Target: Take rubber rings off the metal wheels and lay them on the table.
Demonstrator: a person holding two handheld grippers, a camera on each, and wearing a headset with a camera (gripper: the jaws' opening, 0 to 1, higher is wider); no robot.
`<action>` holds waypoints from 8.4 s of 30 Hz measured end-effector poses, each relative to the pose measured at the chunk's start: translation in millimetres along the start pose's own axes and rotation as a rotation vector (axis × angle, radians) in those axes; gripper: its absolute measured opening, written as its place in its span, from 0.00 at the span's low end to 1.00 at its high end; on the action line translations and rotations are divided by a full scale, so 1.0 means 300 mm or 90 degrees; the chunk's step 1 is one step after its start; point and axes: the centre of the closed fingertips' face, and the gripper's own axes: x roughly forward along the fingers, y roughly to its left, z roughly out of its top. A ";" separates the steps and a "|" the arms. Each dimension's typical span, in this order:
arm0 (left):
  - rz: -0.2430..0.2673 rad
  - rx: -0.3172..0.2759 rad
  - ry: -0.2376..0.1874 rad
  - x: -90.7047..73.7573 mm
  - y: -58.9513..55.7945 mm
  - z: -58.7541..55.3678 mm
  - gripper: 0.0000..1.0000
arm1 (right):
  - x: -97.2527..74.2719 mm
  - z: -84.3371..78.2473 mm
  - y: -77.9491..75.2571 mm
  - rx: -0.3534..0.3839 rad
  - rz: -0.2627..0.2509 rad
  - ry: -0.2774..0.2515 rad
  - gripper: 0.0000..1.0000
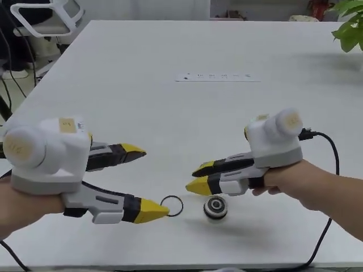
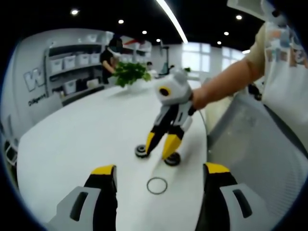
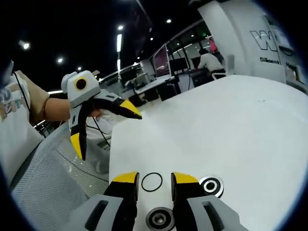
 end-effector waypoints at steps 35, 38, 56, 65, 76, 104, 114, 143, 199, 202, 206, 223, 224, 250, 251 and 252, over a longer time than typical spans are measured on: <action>-0.061 0.034 0.024 0.188 -0.012 0.034 0.67 | -0.169 -0.079 -0.010 0.009 -0.047 -0.031 0.28; -0.068 0.035 0.028 0.204 -0.019 0.030 0.66 | -0.173 -0.091 -0.015 0.010 -0.050 -0.031 0.28; -0.106 0.032 0.052 0.279 -0.056 -0.013 0.60 | -0.193 -0.169 -0.032 0.013 -0.061 -0.021 0.30; -0.117 0.026 0.060 0.310 -0.070 -0.029 0.55 | -0.191 -0.213 -0.035 0.015 -0.063 -0.010 0.30; -0.136 0.022 0.079 0.343 -0.095 -0.063 0.44 | -0.188 -0.238 -0.033 0.020 -0.063 -0.007 0.29; -0.130 0.047 0.101 0.416 -0.113 -0.115 0.19 | -0.162 -0.256 -0.006 0.026 -0.054 -0.005 0.29; -0.115 0.067 0.090 0.412 -0.115 -0.109 0.14 | -0.141 -0.252 -0.010 0.022 -0.054 -0.008 0.28; -0.093 0.055 0.081 0.413 -0.103 -0.116 0.14 | -0.076 -0.252 -0.019 -0.138 -0.094 0.046 0.24; -0.079 0.054 0.079 0.420 -0.101 -0.117 0.13 | -0.122 -0.276 -0.046 -0.012 -0.107 0.036 0.00; -0.077 0.057 0.080 0.419 -0.101 -0.118 0.13 | -0.122 -0.274 -0.049 0.045 -0.109 0.014 0.00; -0.076 0.060 0.081 0.420 -0.101 -0.118 0.13 | -0.128 -0.276 -0.052 0.121 -0.103 -0.021 0.00; -0.073 0.065 0.080 0.425 -0.102 -0.115 0.13 | -0.144 -0.271 -0.068 0.233 -0.096 -0.077 0.00; -0.073 0.066 0.081 0.425 -0.102 -0.115 0.13 | -0.145 -0.270 -0.069 0.236 -0.097 -0.079 0.00; -0.056 0.068 0.091 0.429 -0.101 -0.114 0.12 | -0.144 -0.215 -0.049 0.279 -0.081 -0.132 0.00; -0.055 0.068 0.092 0.429 -0.101 -0.114 0.12 | -0.143 -0.213 -0.049 0.278 -0.081 -0.132 0.00; -0.055 0.068 0.092 0.429 -0.101 -0.114 0.12 | -0.144 -0.213 -0.049 0.278 -0.080 -0.132 0.00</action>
